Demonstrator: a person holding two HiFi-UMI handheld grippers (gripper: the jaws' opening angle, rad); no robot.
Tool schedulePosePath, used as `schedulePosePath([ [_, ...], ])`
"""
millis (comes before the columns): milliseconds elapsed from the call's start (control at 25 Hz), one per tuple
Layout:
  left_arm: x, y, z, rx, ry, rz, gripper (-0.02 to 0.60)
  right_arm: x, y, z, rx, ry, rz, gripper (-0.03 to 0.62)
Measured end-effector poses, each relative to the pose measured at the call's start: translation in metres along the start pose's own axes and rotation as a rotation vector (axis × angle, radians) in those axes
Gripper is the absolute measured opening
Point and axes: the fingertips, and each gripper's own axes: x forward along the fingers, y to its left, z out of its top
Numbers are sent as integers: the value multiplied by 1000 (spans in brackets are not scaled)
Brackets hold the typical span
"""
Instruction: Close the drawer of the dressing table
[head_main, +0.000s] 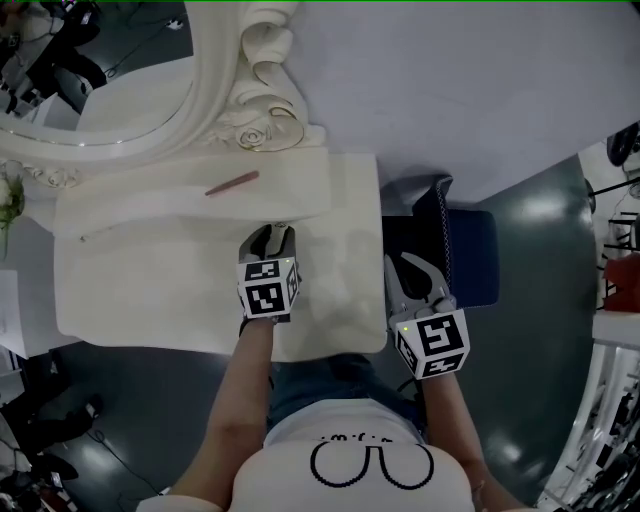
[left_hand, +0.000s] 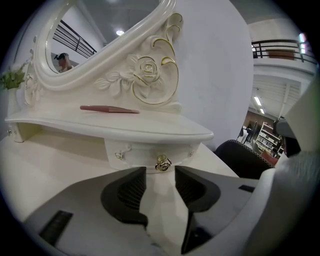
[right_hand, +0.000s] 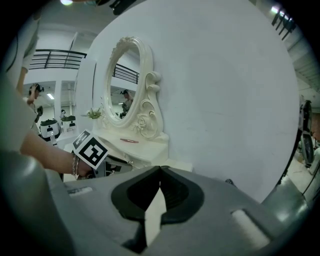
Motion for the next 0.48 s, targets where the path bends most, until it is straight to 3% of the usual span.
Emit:
schedulePosePath([
  [40, -3, 1, 1, -2, -2, -4, 208, -1, 2, 2, 2, -3, -2, 2],
  [160, -18, 4, 7, 3, -19, -21, 296, -3, 8, 10, 4, -19, -10, 2],
  [480, -77, 25, 54, 49, -171, -76, 302, -19, 19, 41, 39, -104, -109, 2],
])
